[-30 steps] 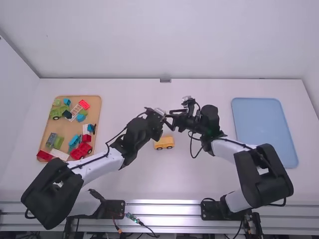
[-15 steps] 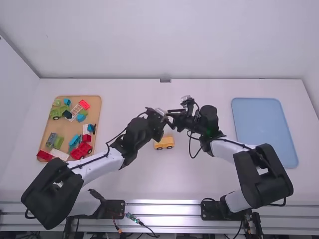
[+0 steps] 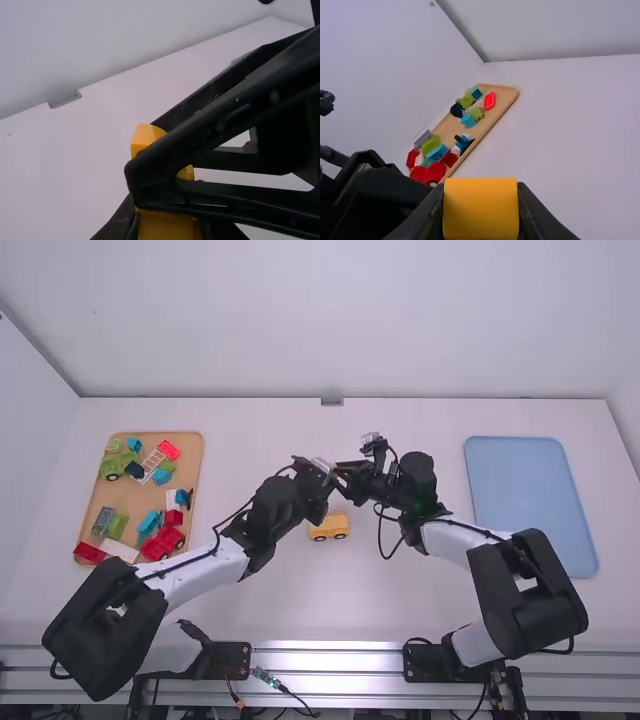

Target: Assemble lego blocks to make yellow taxi

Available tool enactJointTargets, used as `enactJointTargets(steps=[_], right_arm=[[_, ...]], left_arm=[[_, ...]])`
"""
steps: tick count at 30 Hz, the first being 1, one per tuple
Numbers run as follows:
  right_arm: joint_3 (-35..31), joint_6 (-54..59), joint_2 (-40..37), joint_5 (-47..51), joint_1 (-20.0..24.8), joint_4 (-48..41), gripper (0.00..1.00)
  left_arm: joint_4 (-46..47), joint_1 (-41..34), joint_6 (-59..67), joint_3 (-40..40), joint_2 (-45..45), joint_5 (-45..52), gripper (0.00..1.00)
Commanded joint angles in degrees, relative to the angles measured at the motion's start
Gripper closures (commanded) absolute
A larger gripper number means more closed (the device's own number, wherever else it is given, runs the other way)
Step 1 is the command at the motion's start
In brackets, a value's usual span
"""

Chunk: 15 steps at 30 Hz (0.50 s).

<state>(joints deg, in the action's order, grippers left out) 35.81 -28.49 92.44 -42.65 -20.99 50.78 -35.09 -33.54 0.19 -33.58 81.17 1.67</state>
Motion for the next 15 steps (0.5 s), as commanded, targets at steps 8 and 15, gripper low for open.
enactJointTargets(steps=[8, 15], right_arm=[[-0.33, 0.11, -0.67, 0.33, -0.37, -0.17, 0.80], [-0.33, 2.01, -0.67, 0.33, 0.96, -0.22, 0.87]], left_arm=[[-1.25, -0.22, -0.05, 0.35, -0.08, 0.66, 0.18], [-0.98, -0.17, 0.65, 0.35, -0.08, 0.13, 0.01]])
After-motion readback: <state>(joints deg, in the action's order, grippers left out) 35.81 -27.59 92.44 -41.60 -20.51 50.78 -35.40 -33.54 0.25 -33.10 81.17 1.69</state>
